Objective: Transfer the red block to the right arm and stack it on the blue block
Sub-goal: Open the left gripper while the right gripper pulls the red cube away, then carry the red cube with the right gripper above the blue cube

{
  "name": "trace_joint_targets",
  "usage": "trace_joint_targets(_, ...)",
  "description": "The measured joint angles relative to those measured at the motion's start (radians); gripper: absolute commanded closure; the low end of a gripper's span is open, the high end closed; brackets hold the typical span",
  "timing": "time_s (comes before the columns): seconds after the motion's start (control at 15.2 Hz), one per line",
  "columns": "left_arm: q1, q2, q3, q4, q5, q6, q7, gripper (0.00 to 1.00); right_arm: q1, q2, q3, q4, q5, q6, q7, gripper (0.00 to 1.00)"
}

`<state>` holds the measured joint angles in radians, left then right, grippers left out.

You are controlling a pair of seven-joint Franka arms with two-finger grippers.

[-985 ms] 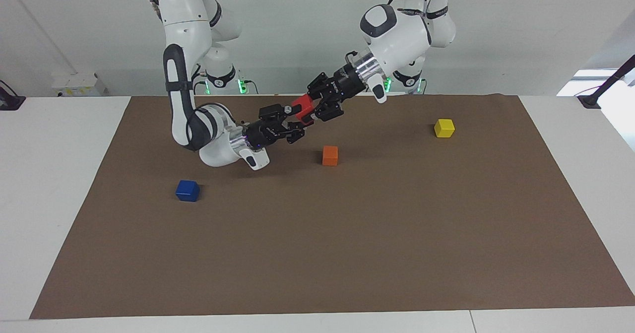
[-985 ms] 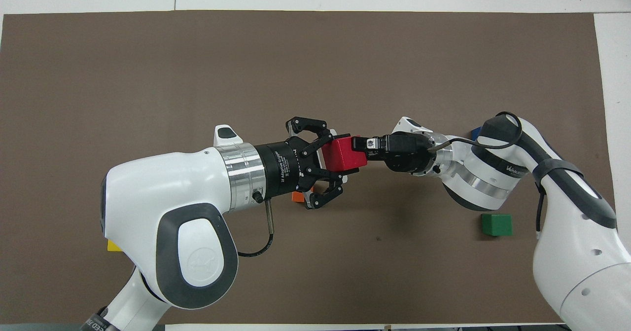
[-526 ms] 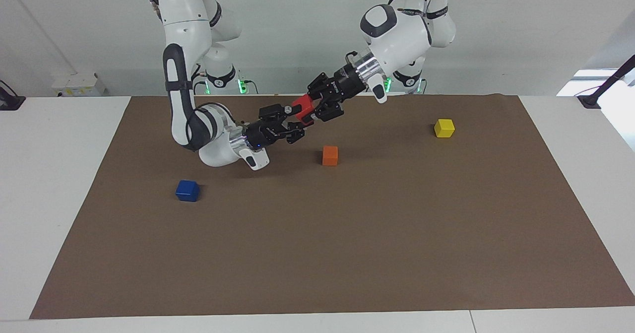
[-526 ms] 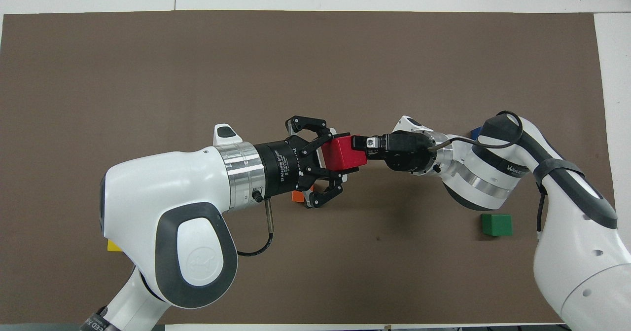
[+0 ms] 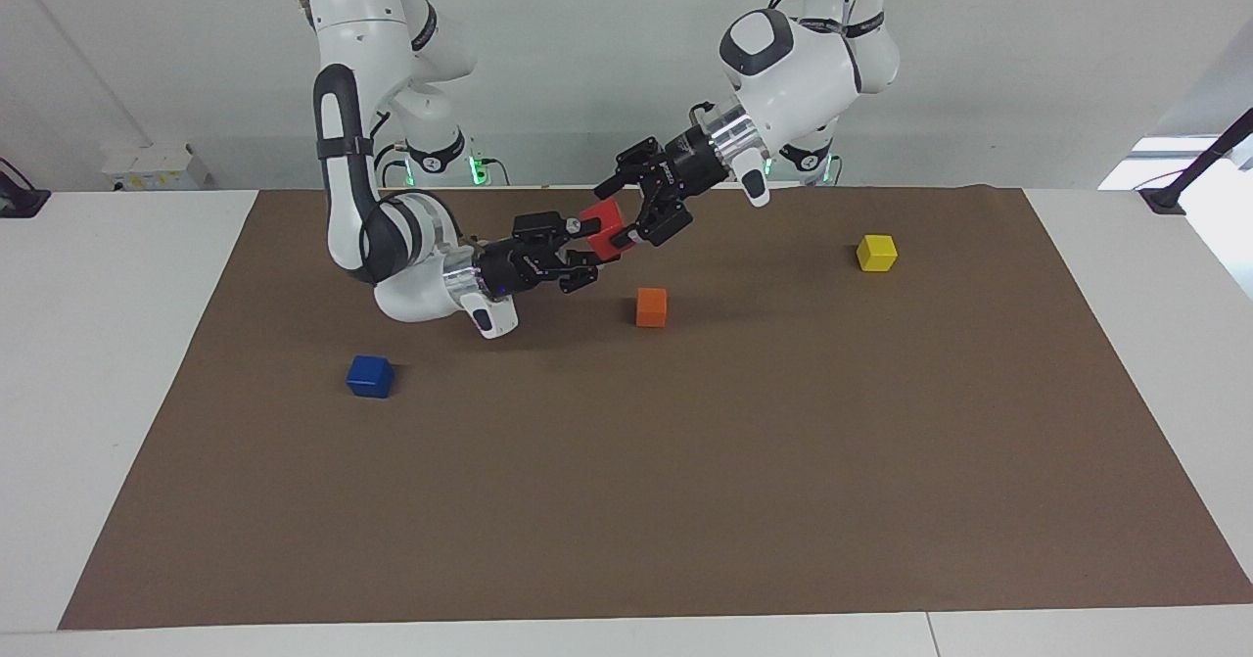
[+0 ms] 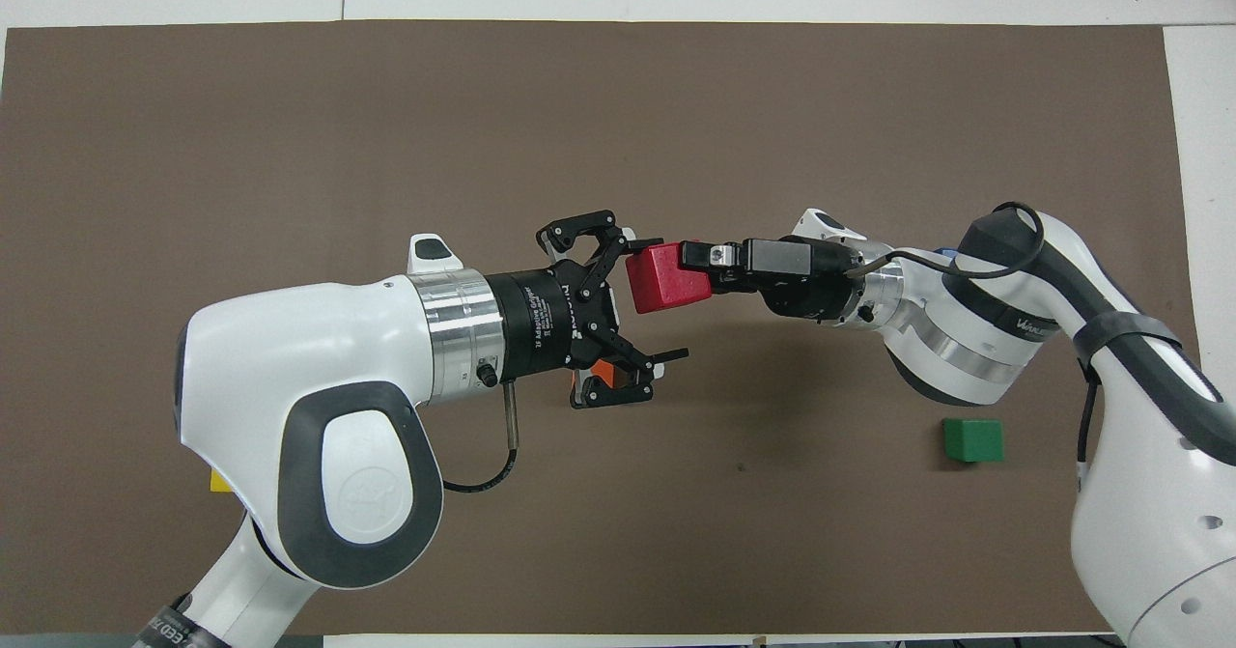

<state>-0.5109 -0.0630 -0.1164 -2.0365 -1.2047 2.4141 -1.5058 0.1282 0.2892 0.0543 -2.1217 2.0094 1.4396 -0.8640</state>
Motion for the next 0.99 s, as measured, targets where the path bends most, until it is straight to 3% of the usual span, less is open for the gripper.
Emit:
trace_joint_targets(0.46,0.26,-0.027,0.01,-0.031,0.003,-0.308,0.18,0.0,-0.093,-0.14,-0.003,0.061,-0.33,0.178,0.187,1.0)
trace_joint_targets(0.99,0.473,-0.047,0.011,-0.046,0.286,-0.525,0.43,0.0,-0.283,-0.343,-0.012,0.271,-1.095,0.21,0.56,1.0)
